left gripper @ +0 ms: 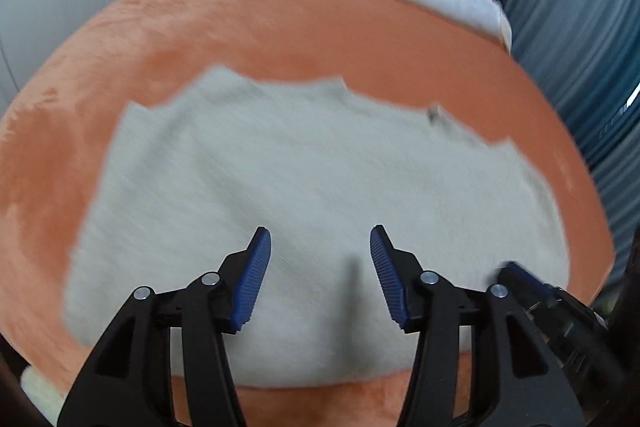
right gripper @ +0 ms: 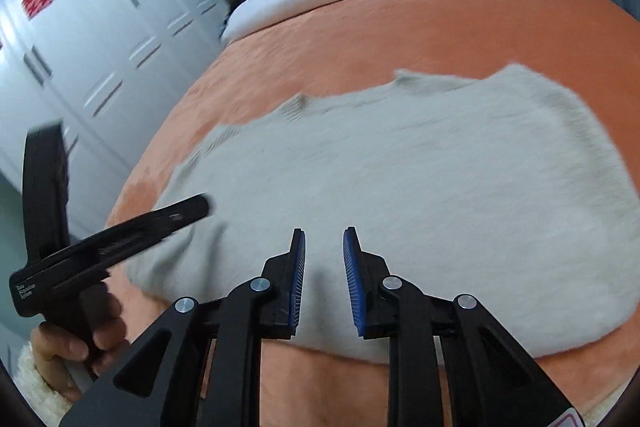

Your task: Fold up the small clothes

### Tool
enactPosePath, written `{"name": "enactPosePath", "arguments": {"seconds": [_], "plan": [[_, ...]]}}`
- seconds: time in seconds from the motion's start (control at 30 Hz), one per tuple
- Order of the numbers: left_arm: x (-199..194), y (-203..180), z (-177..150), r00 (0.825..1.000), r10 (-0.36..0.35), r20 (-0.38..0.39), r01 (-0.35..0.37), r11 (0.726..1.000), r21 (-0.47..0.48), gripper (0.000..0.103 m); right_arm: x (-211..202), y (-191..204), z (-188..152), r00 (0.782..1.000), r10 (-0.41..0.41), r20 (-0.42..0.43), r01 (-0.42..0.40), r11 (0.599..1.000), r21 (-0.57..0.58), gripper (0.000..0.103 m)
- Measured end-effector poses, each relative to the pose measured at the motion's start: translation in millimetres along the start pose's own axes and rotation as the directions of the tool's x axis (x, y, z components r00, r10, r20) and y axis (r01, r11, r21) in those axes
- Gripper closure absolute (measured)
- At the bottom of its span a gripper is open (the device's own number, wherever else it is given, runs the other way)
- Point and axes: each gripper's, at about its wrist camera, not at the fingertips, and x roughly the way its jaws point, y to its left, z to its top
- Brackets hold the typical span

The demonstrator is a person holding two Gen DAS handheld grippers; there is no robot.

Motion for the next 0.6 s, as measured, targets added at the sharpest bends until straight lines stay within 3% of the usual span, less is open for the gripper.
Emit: {"name": "enactPosePath", "arguments": {"seconds": [0.1,0.17,0.27,0.37,0.4,0.43,0.5,0.57,0.6], "plan": [[17,4,-12,0.998,0.052,-0.026,-0.052,0.999,0.009,0.051,19,3,-14,0.998,-0.031,-0.061,0.029,0.999,-0.032,0.095],[11,27,-14,0.998,0.062,-0.025,-0.062,0.998,-0.016,0.051,9,-31,-17,0.995,-0.078,-0.058,0.08,0.996,0.028,0.096],[-2,65,-20,0.989,0.149,-0.019,-0.15,0.989,-0.013,0.053,-24,-107,-21,0.988,-0.15,-0.042,0.155,0.971,0.182,0.103],[-12,94,-30,0.996,0.087,-0.014,-0.088,0.995,-0.051,0.06,-59,-165,-33,0.986,-0.165,-0.017,0.162,0.936,0.311,0.103],[-16,98,-32,0.998,0.066,-0.006,-0.066,0.995,-0.069,0.061,-68,-173,-37,0.976,-0.217,-0.019,0.211,0.918,0.335,0.103],[-18,98,-33,0.998,0.065,-0.006,-0.065,0.995,-0.08,0.061,-71,-177,-36,0.964,-0.264,-0.023,0.255,0.904,0.342,0.103],[-23,92,-30,0.998,0.065,0.002,-0.065,0.993,-0.097,0.06,-84,-178,-34,0.964,-0.264,0.001,0.246,0.897,0.368,0.1],[-30,83,-25,0.998,0.058,0.021,-0.055,0.993,-0.103,0.055,-90,-166,-21,0.956,-0.291,0.039,0.262,0.904,0.337,0.09],[-32,77,-22,0.998,0.058,0.032,-0.054,0.994,-0.099,0.049,-92,-160,-11,0.953,-0.298,0.055,0.267,0.912,0.312,0.089]]}}
